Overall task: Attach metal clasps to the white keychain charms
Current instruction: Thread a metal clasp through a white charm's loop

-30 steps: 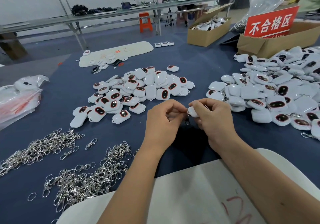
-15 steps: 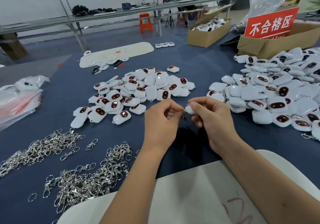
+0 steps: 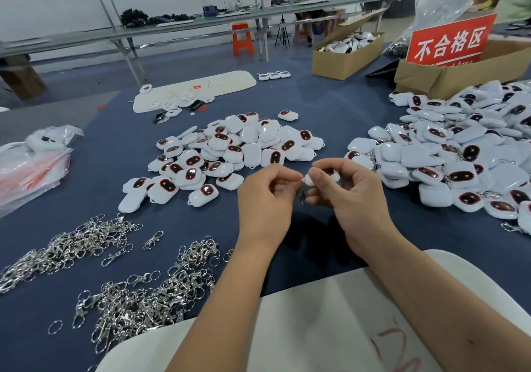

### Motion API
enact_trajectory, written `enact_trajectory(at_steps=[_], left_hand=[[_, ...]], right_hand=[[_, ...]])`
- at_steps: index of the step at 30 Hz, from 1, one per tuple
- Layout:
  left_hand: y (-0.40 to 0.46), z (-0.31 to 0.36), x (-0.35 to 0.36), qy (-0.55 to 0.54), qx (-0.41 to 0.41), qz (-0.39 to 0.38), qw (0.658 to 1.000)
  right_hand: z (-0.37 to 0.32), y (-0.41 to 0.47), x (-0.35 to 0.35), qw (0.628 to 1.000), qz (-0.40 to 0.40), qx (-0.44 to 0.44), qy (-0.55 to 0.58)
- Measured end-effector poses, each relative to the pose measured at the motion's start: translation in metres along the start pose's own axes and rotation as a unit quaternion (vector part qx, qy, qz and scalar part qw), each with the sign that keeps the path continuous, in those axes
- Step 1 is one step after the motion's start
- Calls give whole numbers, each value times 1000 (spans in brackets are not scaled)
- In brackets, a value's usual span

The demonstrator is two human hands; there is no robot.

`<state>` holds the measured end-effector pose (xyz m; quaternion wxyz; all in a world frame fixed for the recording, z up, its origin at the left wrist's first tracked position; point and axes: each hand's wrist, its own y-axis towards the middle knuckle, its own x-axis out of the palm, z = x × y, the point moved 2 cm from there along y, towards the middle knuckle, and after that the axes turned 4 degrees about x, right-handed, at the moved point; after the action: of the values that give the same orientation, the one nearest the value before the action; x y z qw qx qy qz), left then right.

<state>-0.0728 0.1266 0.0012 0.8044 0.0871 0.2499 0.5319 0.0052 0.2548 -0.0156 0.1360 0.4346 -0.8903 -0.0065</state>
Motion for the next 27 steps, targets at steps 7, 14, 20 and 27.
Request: enact_trajectory(at_steps=[7, 14, 20, 27], left_hand=[[-2, -1, 8, -263, -177, 1, 949], [-1, -1, 4, -308, -210, 45, 927], [4, -2, -1, -130, -88, -8, 988], [6, -6, -9, -48, -58, -106, 992]], right_hand=[[2, 4, -1, 990, -41, 40, 128], [6, 3, 1, 989, -50, 47, 132], [7, 4, 2, 992, -16, 37, 123], [10, 5, 1, 999, -12, 26, 15]])
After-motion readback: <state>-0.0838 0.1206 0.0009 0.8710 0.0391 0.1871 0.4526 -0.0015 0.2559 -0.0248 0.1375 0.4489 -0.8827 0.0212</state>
